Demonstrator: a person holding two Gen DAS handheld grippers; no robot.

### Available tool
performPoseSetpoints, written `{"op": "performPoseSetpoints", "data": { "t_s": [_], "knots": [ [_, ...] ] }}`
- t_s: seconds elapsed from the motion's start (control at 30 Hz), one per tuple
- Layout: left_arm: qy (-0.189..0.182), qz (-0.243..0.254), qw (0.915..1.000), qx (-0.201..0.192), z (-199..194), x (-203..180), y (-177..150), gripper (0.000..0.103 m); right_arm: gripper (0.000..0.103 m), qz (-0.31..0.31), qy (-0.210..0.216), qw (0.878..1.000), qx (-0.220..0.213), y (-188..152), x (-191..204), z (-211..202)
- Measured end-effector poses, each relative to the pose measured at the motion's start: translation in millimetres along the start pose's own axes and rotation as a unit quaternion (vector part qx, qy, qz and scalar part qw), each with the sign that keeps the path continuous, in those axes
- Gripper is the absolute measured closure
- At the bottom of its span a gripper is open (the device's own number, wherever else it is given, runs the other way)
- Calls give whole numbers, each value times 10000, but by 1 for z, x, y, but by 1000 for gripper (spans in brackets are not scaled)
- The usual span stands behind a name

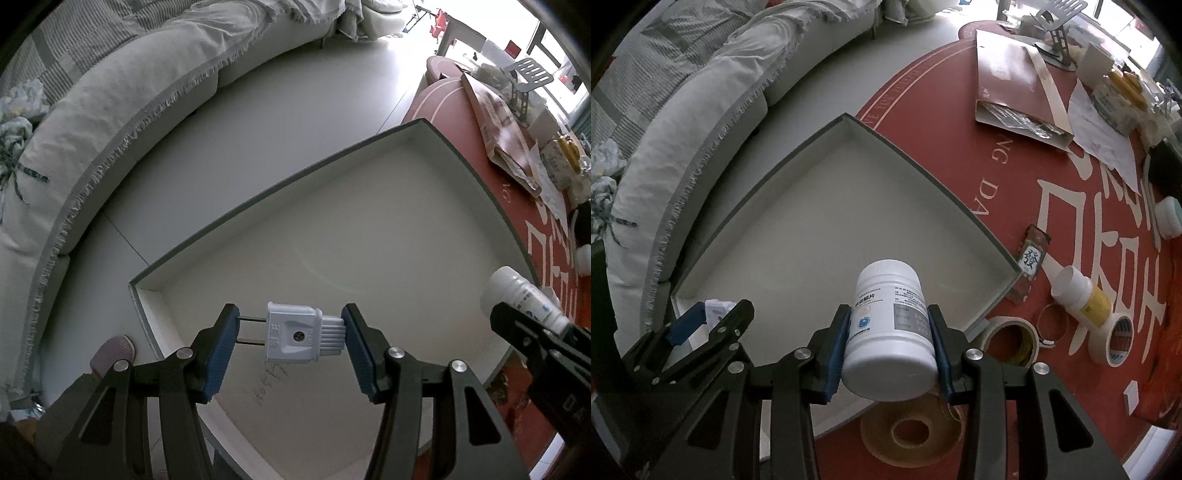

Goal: Organize rigid objects
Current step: 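Carry the plug in left gripper while right gripper carries the bottle to the white tray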

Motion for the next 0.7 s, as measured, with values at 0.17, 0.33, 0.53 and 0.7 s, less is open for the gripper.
{"op": "performPoseSetpoints", "data": {
  "t_s": [0.17,0.33,0.53,0.7],
  "knots": [
    [33,24,10000,-5,3,-2,-1,43,61,-25,-51,10000,14,3,1,4],
    [49,35,10000,7,6,-5,-1,43,61,-63,-105,9999,24,6,3,8],
    [29,46,10000,33,12,-7,2,43,61,-108,-203,9997,33,8,4,15],
    [24,78,9999,132,19,-9,1,43,61,-56,-360,9993,76,10,4,24]
  ]
}}
Point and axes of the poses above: each gripper's, at about its wrist camera, not at the fingertips, and z roughly the way its jaws point, x to its left, y to its top, the point moved 1 cm from there along z, roughly the way its jaws point, and after that the axes turned 3 degrees about y, right-handed, at the moved point
